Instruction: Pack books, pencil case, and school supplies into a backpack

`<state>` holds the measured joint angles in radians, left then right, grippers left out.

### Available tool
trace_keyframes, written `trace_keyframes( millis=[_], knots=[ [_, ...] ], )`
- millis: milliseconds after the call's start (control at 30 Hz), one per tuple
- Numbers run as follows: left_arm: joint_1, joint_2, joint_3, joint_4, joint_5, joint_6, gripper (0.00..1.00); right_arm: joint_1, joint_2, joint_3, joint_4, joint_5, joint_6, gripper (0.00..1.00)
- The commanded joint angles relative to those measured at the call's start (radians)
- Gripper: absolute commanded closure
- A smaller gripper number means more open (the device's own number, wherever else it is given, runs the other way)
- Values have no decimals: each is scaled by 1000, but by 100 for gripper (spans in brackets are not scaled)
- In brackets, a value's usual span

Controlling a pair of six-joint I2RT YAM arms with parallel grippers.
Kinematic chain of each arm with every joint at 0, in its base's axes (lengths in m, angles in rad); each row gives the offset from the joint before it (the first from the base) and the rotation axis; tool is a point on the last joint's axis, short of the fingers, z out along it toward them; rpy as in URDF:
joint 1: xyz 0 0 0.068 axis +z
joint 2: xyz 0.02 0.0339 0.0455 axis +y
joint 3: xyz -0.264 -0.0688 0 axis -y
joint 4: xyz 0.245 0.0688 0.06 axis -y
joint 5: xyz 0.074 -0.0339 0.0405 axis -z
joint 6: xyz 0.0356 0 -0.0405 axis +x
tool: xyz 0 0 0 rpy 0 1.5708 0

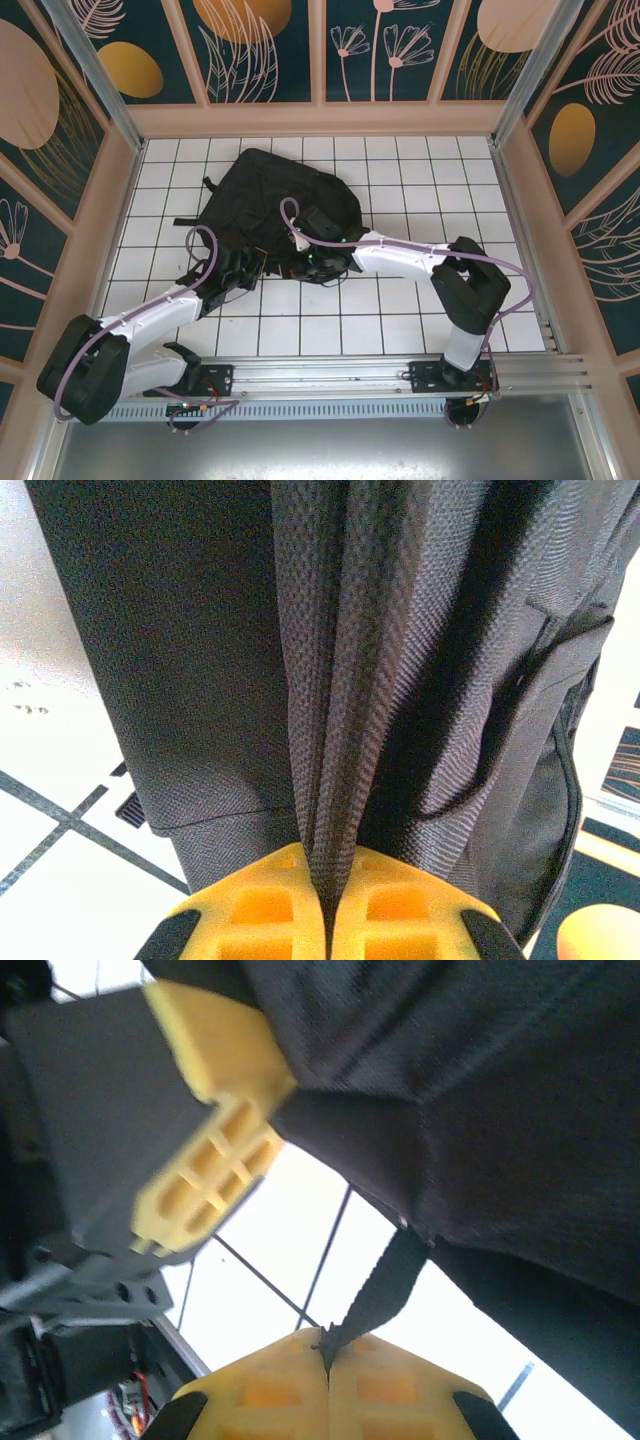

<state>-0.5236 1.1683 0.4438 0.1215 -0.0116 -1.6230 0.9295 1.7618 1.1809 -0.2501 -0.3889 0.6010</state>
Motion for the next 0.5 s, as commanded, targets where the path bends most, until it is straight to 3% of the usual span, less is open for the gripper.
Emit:
trace_keyframes(
  millis=[0, 467],
  knots=[
    [20, -47, 14, -78, -95, 29, 100, -34, -56, 37, -147, 42, -82, 100],
    [96, -53, -21, -122, -71, 69, 100, -130, -124, 16, -213, -44, -129, 100]
  ],
)
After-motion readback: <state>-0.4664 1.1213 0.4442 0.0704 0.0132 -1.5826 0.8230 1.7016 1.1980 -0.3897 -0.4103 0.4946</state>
